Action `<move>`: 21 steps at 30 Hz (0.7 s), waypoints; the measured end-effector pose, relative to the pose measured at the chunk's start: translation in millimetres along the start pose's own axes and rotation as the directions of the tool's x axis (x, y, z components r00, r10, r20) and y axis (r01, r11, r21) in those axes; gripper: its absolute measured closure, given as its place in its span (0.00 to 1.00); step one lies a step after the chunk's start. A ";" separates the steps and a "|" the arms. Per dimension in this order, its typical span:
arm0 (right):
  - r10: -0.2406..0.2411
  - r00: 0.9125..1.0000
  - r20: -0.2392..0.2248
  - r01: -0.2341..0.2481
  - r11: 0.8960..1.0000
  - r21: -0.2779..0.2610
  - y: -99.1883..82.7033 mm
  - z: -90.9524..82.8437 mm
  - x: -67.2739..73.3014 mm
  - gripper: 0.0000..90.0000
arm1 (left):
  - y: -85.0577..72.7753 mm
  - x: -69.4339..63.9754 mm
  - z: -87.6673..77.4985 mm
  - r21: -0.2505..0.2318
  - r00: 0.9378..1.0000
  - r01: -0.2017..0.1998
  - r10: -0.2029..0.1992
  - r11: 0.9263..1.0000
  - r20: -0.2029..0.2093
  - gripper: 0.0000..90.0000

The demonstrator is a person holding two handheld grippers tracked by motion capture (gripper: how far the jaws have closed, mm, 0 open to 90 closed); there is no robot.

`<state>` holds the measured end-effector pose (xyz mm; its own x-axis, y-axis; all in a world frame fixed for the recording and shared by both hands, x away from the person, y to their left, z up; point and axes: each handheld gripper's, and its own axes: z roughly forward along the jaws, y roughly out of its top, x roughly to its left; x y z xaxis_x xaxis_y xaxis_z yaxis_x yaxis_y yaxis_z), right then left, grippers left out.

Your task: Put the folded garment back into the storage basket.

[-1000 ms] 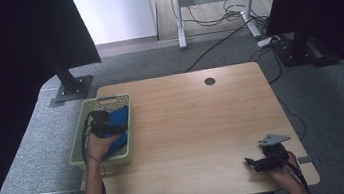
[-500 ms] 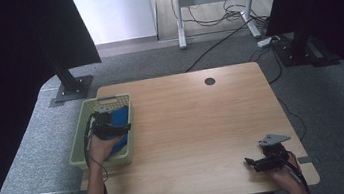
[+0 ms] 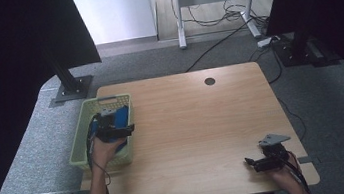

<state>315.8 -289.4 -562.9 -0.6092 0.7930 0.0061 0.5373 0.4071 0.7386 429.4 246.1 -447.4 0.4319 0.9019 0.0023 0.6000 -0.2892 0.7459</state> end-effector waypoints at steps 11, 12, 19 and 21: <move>-0.001 1.000 -0.001 0.001 1.000 0.000 0.0 0.0 0.1 0.09 | 1.8 -17.1 -7.6 -0.035 1.000 -0.025 0.026 0.999 0.015 0.10; -0.002 1.000 -0.001 0.002 1.000 0.000 0.0 0.0 0.1 0.10 | 1.6 -18.6 -8.1 -0.037 0.999 -0.027 0.028 0.999 0.016 0.10; -0.002 1.000 -0.002 0.002 1.000 0.001 0.0 0.0 0.1 0.09 | -0.4 -30.2 -10.7 -0.057 0.999 -0.037 0.039 0.998 0.028 0.10; -0.003 1.000 -0.002 0.003 1.000 0.000 0.0 0.0 0.1 0.10 | -0.9 -33.6 -10.9 -0.063 0.998 -0.044 0.046 0.997 0.031 0.10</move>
<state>315.7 -289.3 -562.9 -0.6119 0.7909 0.0055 0.5360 0.4095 0.7383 407.0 219.5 -440.9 0.4796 0.8774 0.0158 0.5370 -0.3077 0.7854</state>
